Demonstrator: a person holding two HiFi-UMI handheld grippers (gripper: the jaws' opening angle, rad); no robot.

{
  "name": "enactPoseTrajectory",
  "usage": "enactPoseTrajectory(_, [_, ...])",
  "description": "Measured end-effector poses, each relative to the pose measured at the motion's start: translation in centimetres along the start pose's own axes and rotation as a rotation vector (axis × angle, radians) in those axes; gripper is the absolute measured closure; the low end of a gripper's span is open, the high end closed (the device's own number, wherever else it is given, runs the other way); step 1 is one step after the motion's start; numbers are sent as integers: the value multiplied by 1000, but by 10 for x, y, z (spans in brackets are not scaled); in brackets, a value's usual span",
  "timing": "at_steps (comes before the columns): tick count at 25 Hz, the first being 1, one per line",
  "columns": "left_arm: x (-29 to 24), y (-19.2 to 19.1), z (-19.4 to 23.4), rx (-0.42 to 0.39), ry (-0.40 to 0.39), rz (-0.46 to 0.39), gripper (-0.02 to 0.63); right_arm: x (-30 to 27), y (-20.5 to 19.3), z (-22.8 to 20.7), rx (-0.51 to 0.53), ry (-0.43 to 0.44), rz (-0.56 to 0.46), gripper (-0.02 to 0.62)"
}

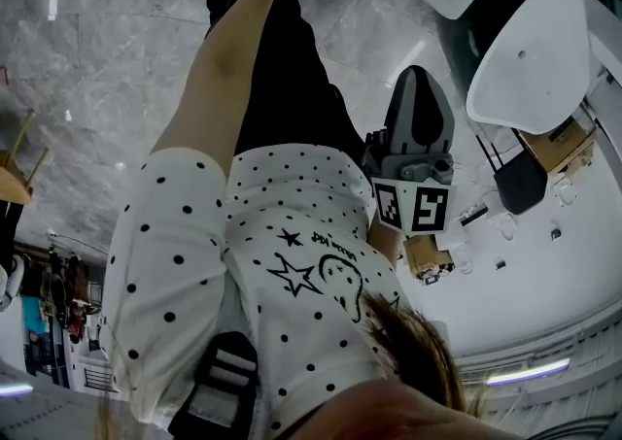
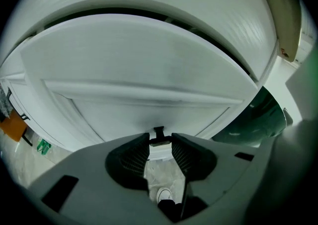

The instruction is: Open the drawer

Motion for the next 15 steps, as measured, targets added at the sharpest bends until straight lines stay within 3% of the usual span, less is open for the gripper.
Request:
enactPoseTrajectory(6, [-4, -2, -3, -4, -9, 3, 465, -8, -4, 2, 4, 3, 16, 581])
enactPoseTrajectory(12, [-6, -21, 3, 22, -22, -13, 466, -20, -25, 10, 125, -60, 54, 581])
enactPoseTrajectory(15, [-39, -39, 14, 44, -42, -6, 466, -51, -49, 0, 100, -69, 79, 580])
Point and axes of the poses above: the fingertips, and each gripper's own axes: x backward along the fingers, z to its left, y out of its top, the point moved 4 cm from there along x, backward along the fingers, and after that the axes turned 6 degrees about -x, right-handed, at the moved point
